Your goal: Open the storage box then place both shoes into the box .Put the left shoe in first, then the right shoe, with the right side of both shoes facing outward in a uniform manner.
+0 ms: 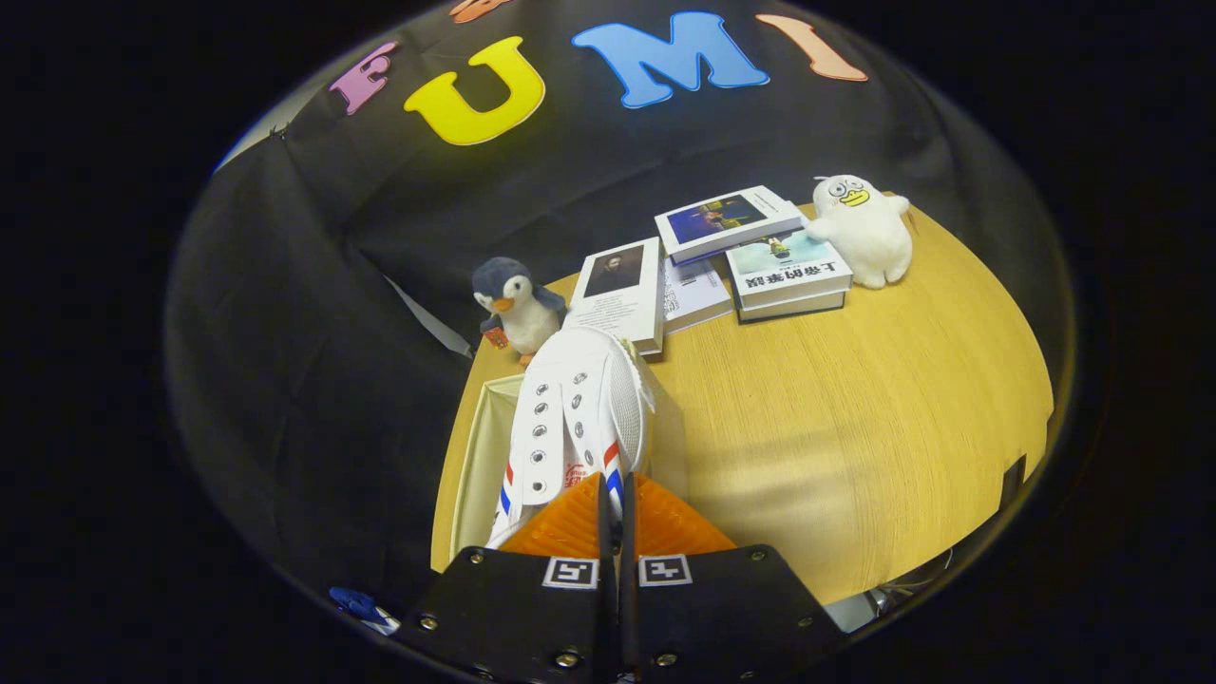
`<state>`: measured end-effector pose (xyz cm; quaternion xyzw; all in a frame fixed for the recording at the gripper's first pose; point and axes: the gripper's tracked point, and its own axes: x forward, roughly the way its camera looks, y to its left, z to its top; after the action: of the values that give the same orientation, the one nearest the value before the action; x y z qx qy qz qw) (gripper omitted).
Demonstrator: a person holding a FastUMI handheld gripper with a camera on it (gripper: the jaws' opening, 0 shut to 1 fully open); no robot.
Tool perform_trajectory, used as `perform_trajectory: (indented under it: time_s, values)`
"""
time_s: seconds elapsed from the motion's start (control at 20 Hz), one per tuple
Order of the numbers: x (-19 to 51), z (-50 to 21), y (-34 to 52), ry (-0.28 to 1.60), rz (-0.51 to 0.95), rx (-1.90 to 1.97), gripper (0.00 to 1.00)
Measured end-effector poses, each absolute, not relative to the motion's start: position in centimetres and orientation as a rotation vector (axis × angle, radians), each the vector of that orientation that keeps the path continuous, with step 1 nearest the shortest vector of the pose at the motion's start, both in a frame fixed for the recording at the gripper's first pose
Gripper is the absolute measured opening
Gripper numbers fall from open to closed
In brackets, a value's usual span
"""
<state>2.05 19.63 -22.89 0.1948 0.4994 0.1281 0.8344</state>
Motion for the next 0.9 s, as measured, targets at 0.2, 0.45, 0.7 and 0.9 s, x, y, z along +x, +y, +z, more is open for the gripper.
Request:
perform_trajectory:
  time_s: [0.2, 0.45, 0.7, 0.9]
  values:
    - [2.1, -23.9, 21.9, 1.061, 0.271, 0.368, 0.02]
    - [3.4, -23.4, 23.2, 0.962, 0.260, 0.345, 0.41]
    - [4.8, -19.7, 20.4, 0.814, 0.255, 0.283, 0.99]
    - [4.8, -16.6, 17.5, 0.736, 0.271, 0.265, 0.99]
